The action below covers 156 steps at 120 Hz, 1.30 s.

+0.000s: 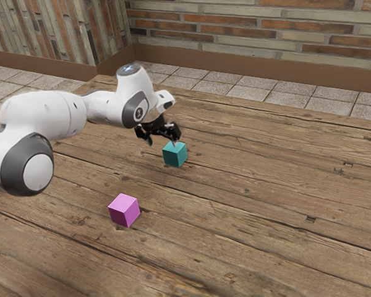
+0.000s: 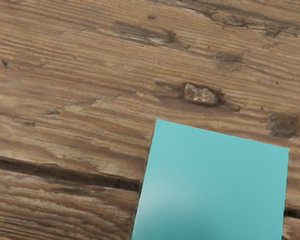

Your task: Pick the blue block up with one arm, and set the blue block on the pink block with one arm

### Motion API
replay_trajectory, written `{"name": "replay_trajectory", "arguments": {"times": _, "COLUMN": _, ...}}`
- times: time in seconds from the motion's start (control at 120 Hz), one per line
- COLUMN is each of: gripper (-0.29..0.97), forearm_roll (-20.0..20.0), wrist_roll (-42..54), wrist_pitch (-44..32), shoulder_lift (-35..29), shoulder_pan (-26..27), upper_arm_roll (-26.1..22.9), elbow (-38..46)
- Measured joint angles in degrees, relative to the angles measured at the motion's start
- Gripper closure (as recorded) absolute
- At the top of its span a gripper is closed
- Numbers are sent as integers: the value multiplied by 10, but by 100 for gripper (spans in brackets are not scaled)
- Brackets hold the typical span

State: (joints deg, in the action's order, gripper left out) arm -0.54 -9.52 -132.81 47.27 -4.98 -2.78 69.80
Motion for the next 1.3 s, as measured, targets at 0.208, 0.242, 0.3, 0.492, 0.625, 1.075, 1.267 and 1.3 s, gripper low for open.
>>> {"name": "replay_trajectory", "arguments": {"times": 0.208, "gripper": 0, "forearm_roll": 1, "wrist_roll": 15, "wrist_pitch": -62, "shoulder_lift": 45, "shoulder_pan": -2, "upper_arm_roll": -3, "elbow": -38}}
{"name": "replay_trajectory", "arguments": {"times": 0.242, "gripper": 0, "forearm_roll": 1, "wrist_roll": 17, "wrist_pitch": -68, "shoulder_lift": 54, "shoulder_pan": -2, "upper_arm_roll": -5, "elbow": -45}}
{"name": "replay_trajectory", "arguments": {"times": 0.3, "gripper": 0, "forearm_roll": 1, "wrist_roll": 20, "wrist_pitch": -76, "shoulder_lift": 62, "shoulder_pan": -3, "upper_arm_roll": -10, "elbow": -51}}
{"name": "replay_trajectory", "arguments": {"times": 0.492, "gripper": 0, "forearm_roll": 2, "wrist_roll": 28, "wrist_pitch": -91, "shoulder_lift": 79, "shoulder_pan": -2, "upper_arm_roll": -19, "elbow": -54}}
{"name": "replay_trajectory", "arguments": {"times": 0.625, "gripper": 0, "forearm_roll": 2, "wrist_roll": 32, "wrist_pitch": -95, "shoulder_lift": 86, "shoulder_pan": -3, "upper_arm_roll": -23, "elbow": -50}}
{"name": "replay_trajectory", "arguments": {"times": 1.075, "gripper": 23, "forearm_roll": 33, "wrist_roll": 34, "wrist_pitch": -100, "shoulder_lift": 67, "shoulder_pan": -3, "upper_arm_roll": -17, "elbow": -19}}
{"name": "replay_trajectory", "arguments": {"times": 1.267, "gripper": 37, "forearm_roll": 28, "wrist_roll": 14, "wrist_pitch": -100, "shoulder_lift": -121, "shoulder_pan": 0, "upper_arm_roll": -10, "elbow": 208}}
{"name": "replay_trajectory", "arguments": {"times": 1.3, "gripper": 37, "forearm_roll": 27, "wrist_roll": 8, "wrist_pitch": -100, "shoulder_lift": -160, "shoulder_pan": 0, "upper_arm_roll": -9, "elbow": 253}}
